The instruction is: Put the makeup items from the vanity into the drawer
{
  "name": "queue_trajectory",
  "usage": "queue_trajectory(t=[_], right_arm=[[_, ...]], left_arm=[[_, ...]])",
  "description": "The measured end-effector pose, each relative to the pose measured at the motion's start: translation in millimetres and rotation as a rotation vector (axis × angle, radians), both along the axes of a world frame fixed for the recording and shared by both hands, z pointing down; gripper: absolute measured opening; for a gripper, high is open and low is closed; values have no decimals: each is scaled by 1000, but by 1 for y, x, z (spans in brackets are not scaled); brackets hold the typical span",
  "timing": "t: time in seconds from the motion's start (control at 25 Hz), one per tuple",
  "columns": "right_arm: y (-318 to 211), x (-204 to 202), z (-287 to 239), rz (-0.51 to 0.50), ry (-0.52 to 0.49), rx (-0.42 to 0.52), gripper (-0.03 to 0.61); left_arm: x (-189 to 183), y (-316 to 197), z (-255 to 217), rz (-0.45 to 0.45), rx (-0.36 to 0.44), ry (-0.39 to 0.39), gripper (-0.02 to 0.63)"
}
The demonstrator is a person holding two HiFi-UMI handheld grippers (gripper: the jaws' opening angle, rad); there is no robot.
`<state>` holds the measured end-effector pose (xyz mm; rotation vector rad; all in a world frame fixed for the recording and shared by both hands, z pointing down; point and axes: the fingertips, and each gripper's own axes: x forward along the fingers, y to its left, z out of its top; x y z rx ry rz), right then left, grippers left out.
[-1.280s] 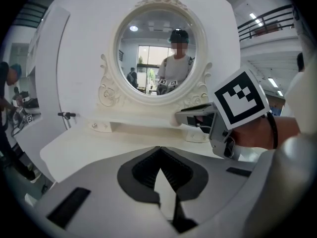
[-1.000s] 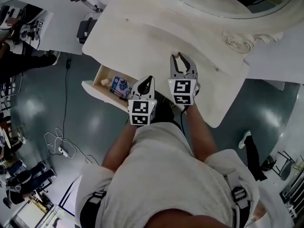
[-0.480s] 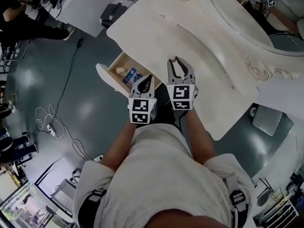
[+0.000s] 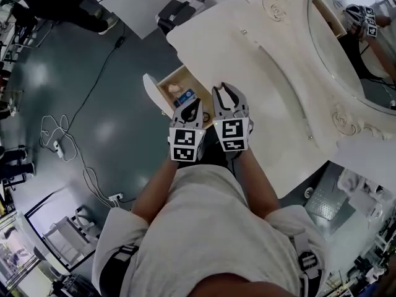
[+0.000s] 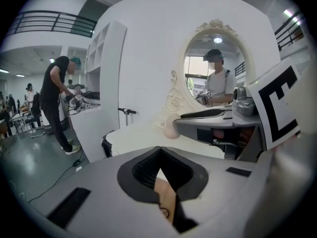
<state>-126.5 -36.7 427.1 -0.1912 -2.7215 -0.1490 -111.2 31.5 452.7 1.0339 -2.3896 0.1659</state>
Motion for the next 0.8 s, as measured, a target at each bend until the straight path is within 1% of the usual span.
queue_trajectory(t=[0.4, 0.64, 0.8], right_arm=[[50, -24, 6, -110, 19, -26, 106], [64, -56, 32, -168, 38, -33, 106], [79, -70, 38, -198, 55, -33, 106]], left_arm=[[-22, 46, 5, -103, 1, 12, 6], [-55, 55, 28, -152, 0, 30, 6], [-68, 70, 34, -179, 3, 42, 6]])
